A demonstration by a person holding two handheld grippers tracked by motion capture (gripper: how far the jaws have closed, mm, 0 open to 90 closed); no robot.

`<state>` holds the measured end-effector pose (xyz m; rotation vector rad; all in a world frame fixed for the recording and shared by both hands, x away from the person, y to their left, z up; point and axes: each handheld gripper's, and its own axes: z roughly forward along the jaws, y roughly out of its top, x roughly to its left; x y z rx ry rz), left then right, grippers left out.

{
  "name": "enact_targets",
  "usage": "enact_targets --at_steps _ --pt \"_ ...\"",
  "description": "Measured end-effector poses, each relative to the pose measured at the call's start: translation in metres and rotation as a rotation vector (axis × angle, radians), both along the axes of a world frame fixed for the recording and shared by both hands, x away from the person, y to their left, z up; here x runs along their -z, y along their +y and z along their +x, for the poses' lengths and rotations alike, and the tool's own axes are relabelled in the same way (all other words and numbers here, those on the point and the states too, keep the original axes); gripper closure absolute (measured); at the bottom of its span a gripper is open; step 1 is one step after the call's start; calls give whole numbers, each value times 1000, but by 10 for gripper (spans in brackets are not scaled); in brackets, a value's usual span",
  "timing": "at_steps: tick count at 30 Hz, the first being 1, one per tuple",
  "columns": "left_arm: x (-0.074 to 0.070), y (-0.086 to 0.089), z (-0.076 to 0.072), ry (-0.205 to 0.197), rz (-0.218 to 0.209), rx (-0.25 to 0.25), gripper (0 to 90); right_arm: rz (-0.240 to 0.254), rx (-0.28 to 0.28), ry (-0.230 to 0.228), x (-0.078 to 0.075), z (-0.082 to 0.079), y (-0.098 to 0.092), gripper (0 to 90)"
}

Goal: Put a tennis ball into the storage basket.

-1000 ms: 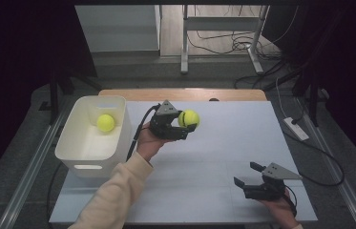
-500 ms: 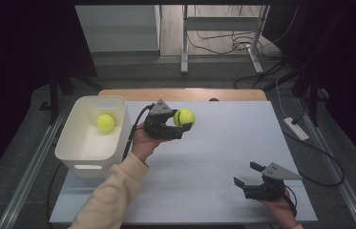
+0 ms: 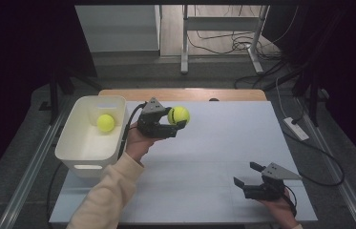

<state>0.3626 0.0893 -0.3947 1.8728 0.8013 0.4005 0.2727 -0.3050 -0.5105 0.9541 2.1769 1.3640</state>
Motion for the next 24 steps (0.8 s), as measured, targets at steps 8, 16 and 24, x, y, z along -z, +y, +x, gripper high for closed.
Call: enact_targets --at_steps 8,16,24 --pt "-4 7 -2 -7 -10 -11 277 2 -2 0 0 0 0 110" --pt "-11 16 -5 -17 -32 -24 277 1 -3 -1 0 0 1 110" --pt "-15 24 -7 -26 -35 -38 277 1 -2 -1 0 0 1 110"
